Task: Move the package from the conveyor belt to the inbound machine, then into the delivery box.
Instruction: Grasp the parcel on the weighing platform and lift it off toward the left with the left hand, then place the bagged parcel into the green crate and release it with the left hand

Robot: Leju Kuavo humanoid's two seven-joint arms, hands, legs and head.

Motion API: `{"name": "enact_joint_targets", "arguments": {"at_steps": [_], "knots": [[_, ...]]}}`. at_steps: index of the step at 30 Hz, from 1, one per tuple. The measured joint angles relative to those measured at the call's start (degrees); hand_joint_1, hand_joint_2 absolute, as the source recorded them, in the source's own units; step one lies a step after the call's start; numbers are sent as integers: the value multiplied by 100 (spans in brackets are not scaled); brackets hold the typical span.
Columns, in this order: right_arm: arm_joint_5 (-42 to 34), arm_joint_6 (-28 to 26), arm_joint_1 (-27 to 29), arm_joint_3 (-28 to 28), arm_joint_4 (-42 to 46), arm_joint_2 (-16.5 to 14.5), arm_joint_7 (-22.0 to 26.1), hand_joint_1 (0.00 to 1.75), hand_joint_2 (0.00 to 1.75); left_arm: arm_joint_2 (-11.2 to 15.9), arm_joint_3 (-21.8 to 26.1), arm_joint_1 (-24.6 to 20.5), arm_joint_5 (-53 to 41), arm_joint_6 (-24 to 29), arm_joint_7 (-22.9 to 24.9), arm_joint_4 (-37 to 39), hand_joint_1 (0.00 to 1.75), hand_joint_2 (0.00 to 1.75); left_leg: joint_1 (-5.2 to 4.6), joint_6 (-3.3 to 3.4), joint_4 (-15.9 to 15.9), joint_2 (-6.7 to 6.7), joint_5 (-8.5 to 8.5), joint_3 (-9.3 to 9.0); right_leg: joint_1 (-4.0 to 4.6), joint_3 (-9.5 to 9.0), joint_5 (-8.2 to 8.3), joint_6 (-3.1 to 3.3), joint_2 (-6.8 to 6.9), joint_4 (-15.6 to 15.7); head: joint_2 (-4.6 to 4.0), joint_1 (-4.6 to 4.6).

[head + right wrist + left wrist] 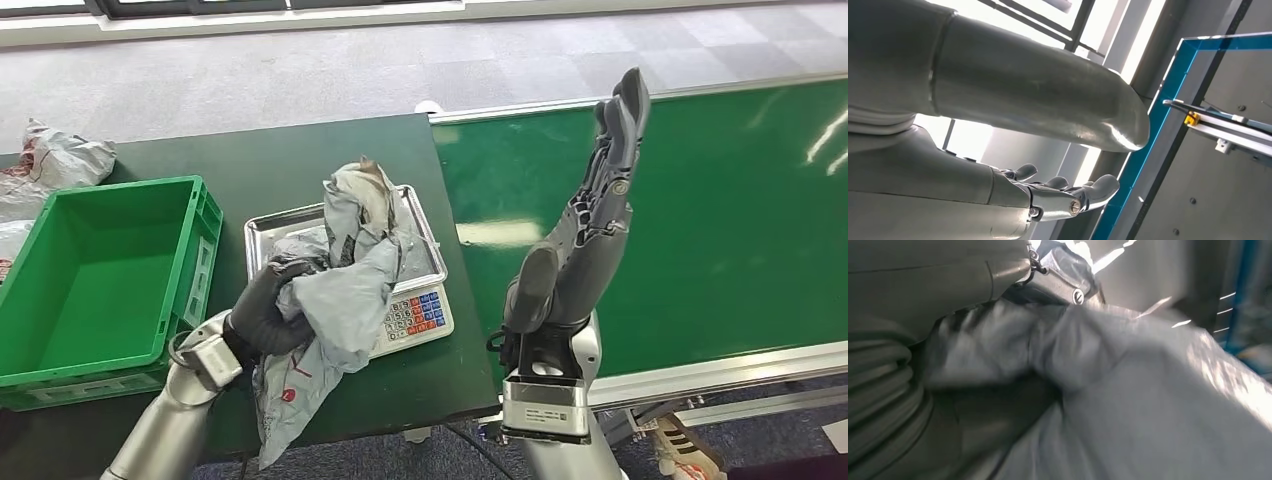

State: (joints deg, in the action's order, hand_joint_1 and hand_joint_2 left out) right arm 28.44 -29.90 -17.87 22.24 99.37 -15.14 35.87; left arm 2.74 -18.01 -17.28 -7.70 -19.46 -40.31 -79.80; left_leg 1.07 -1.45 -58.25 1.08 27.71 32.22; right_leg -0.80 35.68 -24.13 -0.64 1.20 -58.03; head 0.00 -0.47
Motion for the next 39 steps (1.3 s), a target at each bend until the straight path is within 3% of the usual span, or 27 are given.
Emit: {"name": "enact_joint_targets", "arguments": {"at_steps": [4, 11, 13, 15, 18, 19, 20, 22, 26, 30, 35, 37, 39], "knots": [[-23, -73, 32, -17, -25, 15, 15, 0, 0, -216, 526, 37, 866, -696, -1, -721, 173, 175, -1, 0, 0, 1, 0, 2, -1, 2, 0, 0, -2, 0, 0, 1], [-19, -140, 68, -41, -58, 22, 34, 0, 0, -658, 1479, -11, 594, -362, 37, -873, 175, 175, -1, 0, 0, 5, -1, 0, 0, 6, 1, 0, -3, 0, 0, -1], [4, -177, 66, -45, -74, 30, 32, 0, 0, -750, 1724, -176, -402, 569, 209, -631, 175, 175, -1, -3, 0, -5, -5, 2, 0, 3, 1, 0, 7, 0, 0, 0], [28, -208, 58, -46, -107, 34, 28, 0, 0, -803, 1998, -445, -2189, 2407, 605, -175, 175, 175, 1, -9, 0, -4, -11, 6, 1, 6, 9, 8, 13, -1, 0, 1], [27, -225, 50, -46, -168, 36, 15, 0, 0, -813, 2309, -799, -4477, 5777, 1112, 448, 175, 175, 2, -16, 0, 20, -17, 10, 3, 23, 23, 16, -4, -2, 0, -1], [25, -228, 47, -46, -185, 36, 12, 0, 0, -816, 2384, -901, -4785, 6581, 1178, 607, 175, 175, 2, -16, 0, 19, -18, 10, 3, 23, 24, 15, -7, -2, 0, -1], [23, -231, 40, -46, -199, 37, 9, 0, 0, -820, 2449, -986, -4929, 7057, 1214, 755, 175, 175, 2, -16, 0, 16, -19, 10, 3, 22, 23, 15, -6, -2, 0, 0], [27, -232, 22, -45, -223, 37, 13, 0, 0, -822, 2545, -1102, -4965, 7084, 1254, 983, 175, 175, 2, -15, 0, 11, -19, 11, 3, 20, 23, 15, -4, -2, 0, -1], [2, -234, -3, -45, -257, 37, 10, 0, 0, -838, 2777, -1224, -5805, 6124, 1598, 1247, 175, 175, 1, -15, 0, 12, -19, 17, 2, 24, 23, 14, -5, -2, 0, 1], [-40, -222, -21, -45, -299, 37, 8, 0, 0, -838, 3142, -1404, -7266, 6025, 2228, 1456, 175, 175, 1, -15, 0, 16, -19, 19, 2, 27, 24, 13, -7, -2, 0, 0], [-56, -216, -42, -45, -348, 37, 9, 0, 0, -786, 3408, -1532, -7676, 5996, 2577, 1622, 175, 175, 3, -16, 1, 11, -20, 20, 5, 29, 23, 14, -6, -3, 0, 0], [-77, -206, -63, -44, -373, 37, 9, 0, 0, -630, 3314, -1548, -7814, 5986, 3335, 1698, 175, 175, 5, -16, 1, 21, -20, 21, 7, 33, 25, 16, -12, -5, 0, 1], [-108, -204, -90, -38, -409, 37, 7, 0, 0, -260, 2934, -1615, -7885, 5980, 4805, 1859, 175, 175, 6, -18, 1, 40, -21, 22, 10, 45, 29, 22, -26, -5, 0, -1]]}}
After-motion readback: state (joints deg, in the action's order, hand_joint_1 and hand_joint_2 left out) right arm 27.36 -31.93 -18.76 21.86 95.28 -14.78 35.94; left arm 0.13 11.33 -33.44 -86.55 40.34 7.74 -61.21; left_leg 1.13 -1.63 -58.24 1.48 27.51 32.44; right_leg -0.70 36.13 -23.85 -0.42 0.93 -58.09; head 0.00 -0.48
